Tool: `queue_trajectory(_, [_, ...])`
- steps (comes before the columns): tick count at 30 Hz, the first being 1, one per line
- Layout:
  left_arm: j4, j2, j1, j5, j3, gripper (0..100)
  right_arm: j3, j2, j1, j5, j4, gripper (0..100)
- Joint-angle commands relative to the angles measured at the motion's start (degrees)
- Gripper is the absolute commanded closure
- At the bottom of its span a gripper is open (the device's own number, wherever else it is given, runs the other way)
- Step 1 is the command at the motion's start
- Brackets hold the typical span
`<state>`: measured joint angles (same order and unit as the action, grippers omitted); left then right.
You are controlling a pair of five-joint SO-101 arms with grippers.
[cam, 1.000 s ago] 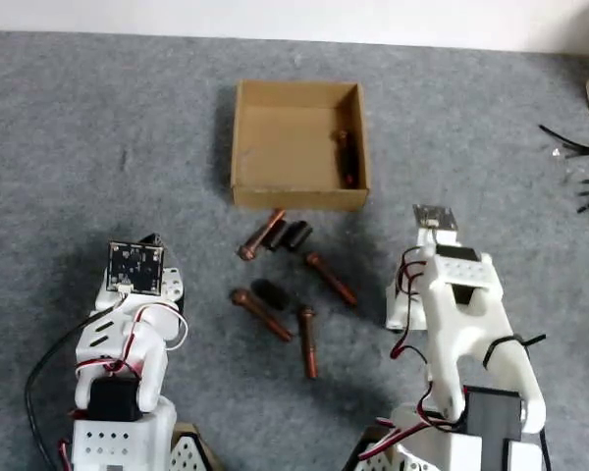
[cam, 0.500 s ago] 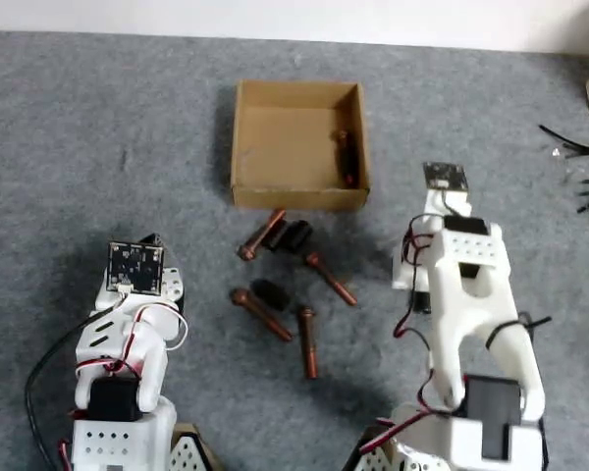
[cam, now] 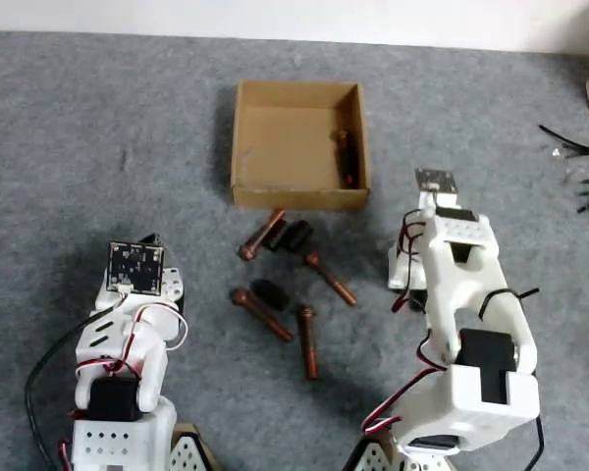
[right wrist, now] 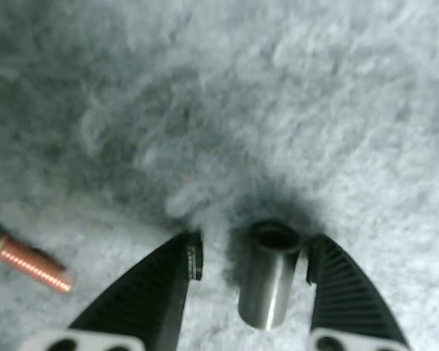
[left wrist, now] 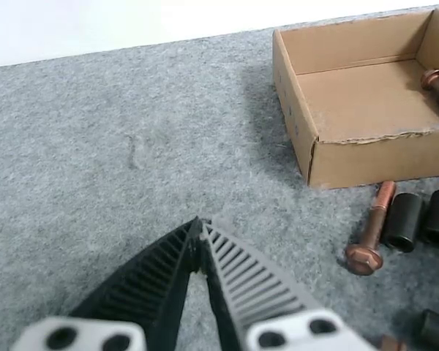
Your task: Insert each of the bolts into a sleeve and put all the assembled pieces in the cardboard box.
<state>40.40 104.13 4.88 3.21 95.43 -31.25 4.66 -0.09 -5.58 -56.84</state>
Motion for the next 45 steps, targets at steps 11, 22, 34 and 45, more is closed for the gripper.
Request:
queue_trajectory(11, [-1.05, 0.57, 0.04, 0.35, -0.66, 99, 0.04, 0.22, 4.09, 0.35, 2.68, 99.7])
queue_trajectory(22, [-1.05, 0.57, 0.04, 0.35, -0.66, 99, 1.54, -12.44, 1.36, 0.35, -3.56, 99.4])
queue_trajectory(34, [-1.14, 0.48, 0.04, 0.26, -1.27, 99, -16.92, -36.0, -6.11, 9.23, 12.7, 99.4])
queue_trajectory(45, [1.93, 0.4, -2.77, 2.64, -5.58, 96, -39.78, -53.14, -6.99, 9.23, 30.11, 99.4])
